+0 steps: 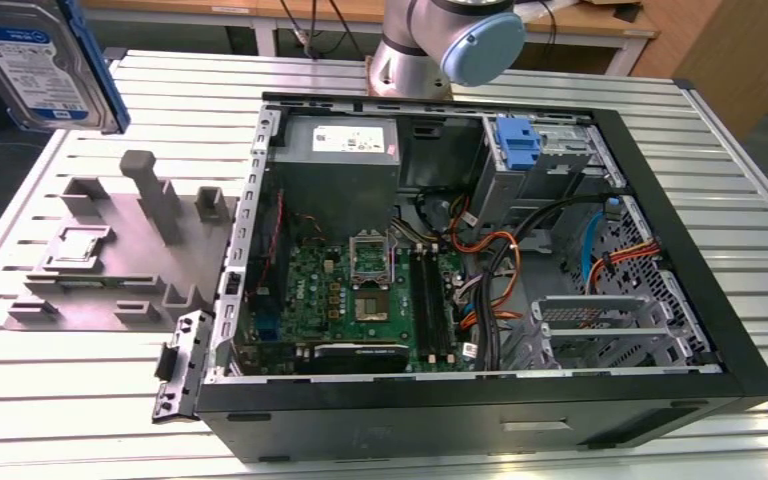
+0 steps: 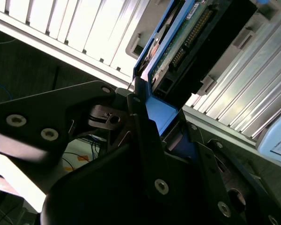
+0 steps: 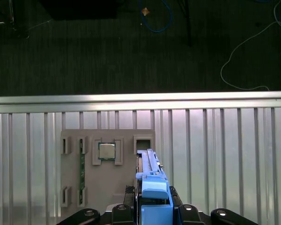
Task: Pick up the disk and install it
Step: 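Pick up the disk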
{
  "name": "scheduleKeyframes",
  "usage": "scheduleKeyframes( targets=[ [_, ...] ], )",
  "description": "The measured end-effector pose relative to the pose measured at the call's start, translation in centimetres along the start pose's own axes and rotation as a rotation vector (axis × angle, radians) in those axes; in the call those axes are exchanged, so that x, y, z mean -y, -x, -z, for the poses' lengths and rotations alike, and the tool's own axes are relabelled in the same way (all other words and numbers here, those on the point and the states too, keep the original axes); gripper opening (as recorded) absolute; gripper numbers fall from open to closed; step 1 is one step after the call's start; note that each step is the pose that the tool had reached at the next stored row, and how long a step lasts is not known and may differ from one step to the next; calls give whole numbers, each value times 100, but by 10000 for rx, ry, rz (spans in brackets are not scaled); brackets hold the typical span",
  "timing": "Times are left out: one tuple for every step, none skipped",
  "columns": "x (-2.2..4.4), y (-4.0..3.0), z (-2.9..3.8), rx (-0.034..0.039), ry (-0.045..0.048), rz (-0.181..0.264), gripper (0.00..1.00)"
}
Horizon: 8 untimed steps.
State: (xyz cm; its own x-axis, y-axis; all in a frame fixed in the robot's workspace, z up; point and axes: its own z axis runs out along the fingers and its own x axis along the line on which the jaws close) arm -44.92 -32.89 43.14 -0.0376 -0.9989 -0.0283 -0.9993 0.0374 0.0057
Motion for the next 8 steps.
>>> scheduleKeyframes(
  targets=[
    [0,0,4,0,0,0,37],
    [0,0,7,0,0,0,37],
    [0,0,12,0,0,0,37],
    [0,0,16,0,0,0,37],
    [0,1,22,0,1,0,37],
    [0,1,27,0,0,0,37],
    [0,1,32,0,0,0,37],
    [0,1,37,0,0,0,37]
  ],
)
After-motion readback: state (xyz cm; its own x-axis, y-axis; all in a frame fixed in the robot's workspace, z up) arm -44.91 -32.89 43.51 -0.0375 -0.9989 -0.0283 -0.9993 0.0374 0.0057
